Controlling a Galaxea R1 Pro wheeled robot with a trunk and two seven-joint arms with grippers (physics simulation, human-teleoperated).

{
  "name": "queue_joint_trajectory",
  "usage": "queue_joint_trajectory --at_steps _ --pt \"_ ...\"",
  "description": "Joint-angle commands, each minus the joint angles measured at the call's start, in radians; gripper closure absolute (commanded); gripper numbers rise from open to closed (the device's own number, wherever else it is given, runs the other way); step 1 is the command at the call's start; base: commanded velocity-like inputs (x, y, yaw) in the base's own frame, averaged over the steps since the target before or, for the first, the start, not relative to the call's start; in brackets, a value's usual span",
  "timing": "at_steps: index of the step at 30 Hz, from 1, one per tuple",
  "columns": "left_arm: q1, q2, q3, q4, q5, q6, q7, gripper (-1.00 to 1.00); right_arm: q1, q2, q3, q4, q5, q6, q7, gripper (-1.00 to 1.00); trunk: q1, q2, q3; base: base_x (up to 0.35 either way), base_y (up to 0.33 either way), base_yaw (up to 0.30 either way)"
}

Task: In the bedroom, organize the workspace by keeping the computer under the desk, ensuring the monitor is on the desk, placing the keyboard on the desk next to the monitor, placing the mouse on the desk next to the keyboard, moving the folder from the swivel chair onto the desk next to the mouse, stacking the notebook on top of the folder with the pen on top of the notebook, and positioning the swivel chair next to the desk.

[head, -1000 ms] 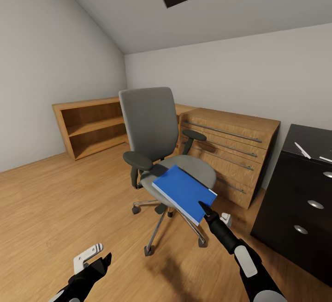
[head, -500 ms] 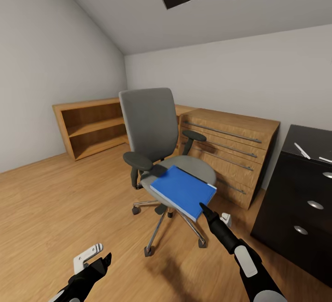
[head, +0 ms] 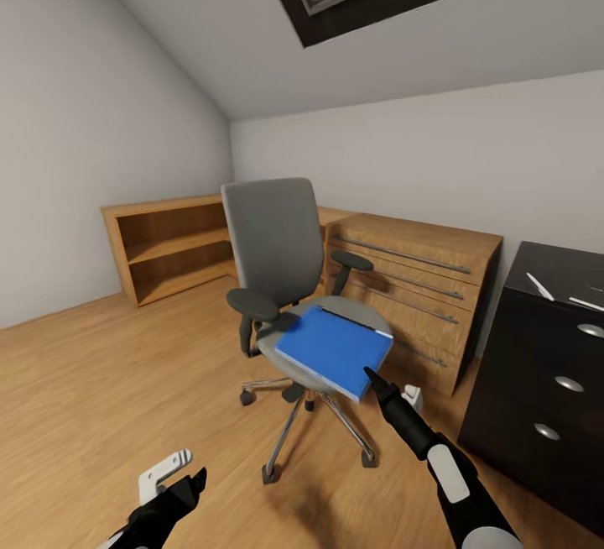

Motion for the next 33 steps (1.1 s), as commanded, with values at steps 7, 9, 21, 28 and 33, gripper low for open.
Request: queue_joint_trajectory --at_steps 7,9,21,28,33 --pt "0.000 0.001 -0.049 0.075 0.009 -0.001 0.007 -1.00 -0.001 -0.006 -0.006 -0.036 -0.005 0.021 0.001 1.00 -0.003 0.001 0.026 0.000 0.000 0.000" --pt "0.000 0.002 -0.051 0.111 0.008 -0.008 0.005 -1.00 -0.001 -0.009 -0.006 -0.038 -0.005 0.024 0.001 1.00 -0.004 0.002 0.034 0.000 0.000 0.000" --pt "0.000 0.006 -0.054 0.300 0.007 -0.130 -0.001 -1.00 -0.001 -0.012 -0.007 -0.076 -0.003 0.027 0.002 1.00 -0.010 0.005 0.080 -0.090 0.000 0.000" --pt "0.000 0.006 -0.056 0.330 -0.002 -0.132 0.000 -1.00 -0.001 -0.026 -0.008 -0.086 -0.002 0.025 0.000 1.00 -0.010 0.005 0.084 -0.069 0.000 0.000" --pt "0.000 0.006 -0.056 0.334 -0.002 -0.132 -0.001 -1.00 -0.001 -0.033 -0.009 -0.087 -0.002 0.021 0.000 1.00 -0.010 0.005 0.084 -0.004 0.000 0.000"
